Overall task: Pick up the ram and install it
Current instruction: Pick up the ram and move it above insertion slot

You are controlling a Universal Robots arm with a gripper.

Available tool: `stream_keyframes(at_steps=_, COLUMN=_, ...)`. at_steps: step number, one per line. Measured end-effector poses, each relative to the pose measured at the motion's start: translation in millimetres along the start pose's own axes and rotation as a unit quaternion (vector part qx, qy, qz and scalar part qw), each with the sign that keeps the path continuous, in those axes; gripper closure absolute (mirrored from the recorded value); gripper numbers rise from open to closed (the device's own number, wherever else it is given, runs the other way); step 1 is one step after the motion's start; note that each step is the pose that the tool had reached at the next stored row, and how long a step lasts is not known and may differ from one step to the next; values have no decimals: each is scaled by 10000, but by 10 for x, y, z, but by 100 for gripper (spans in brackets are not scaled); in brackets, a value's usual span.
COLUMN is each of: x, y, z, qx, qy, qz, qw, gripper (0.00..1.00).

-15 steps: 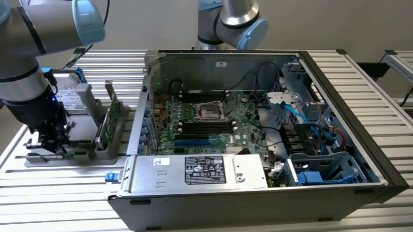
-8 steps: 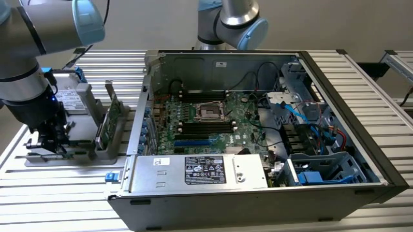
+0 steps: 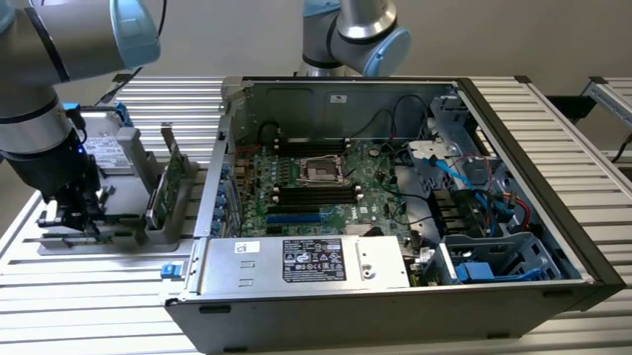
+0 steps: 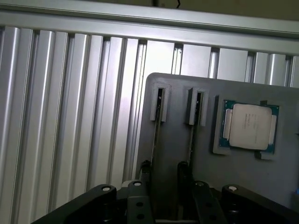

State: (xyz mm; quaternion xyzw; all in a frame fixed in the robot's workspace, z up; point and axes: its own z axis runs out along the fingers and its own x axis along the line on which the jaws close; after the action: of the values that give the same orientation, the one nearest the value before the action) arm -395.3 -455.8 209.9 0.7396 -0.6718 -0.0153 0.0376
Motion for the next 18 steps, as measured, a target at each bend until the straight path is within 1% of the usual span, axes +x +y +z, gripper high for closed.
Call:
stream_keyframes(at_steps=3, x=18, y=0, z=29, qx=-14, qy=3, qz=-12, qw=10000, gripper=64)
stream_keyframes(at_steps=6, x=36, y=-7, z=38, qx=-28, qy=3, qz=-28, qw=10000, gripper=64)
stream_keyframes(at_steps=9, x=54, y=-46, z=38, qx=-30, qy=5, qz=-51, qw=10000, gripper=64)
stream_keyframes(at_steps=11, x=53, y=-48, z=53, qx=-31, qy=6, qz=-55, qw=10000, gripper=64)
stream_keyframes(at_steps=15, x=52, y=-53, z=115, qx=-33, qy=30, qz=-64, qw=10000, gripper=64)
stream_keyframes(at_steps=17, x=52, y=-54, z=127, qx=-35, qy=44, qz=-66, qw=10000, gripper=64)
stream_keyframes(at_steps=18, x=52, y=-53, z=126, qx=-35, qy=45, qz=-66, qw=10000, gripper=64)
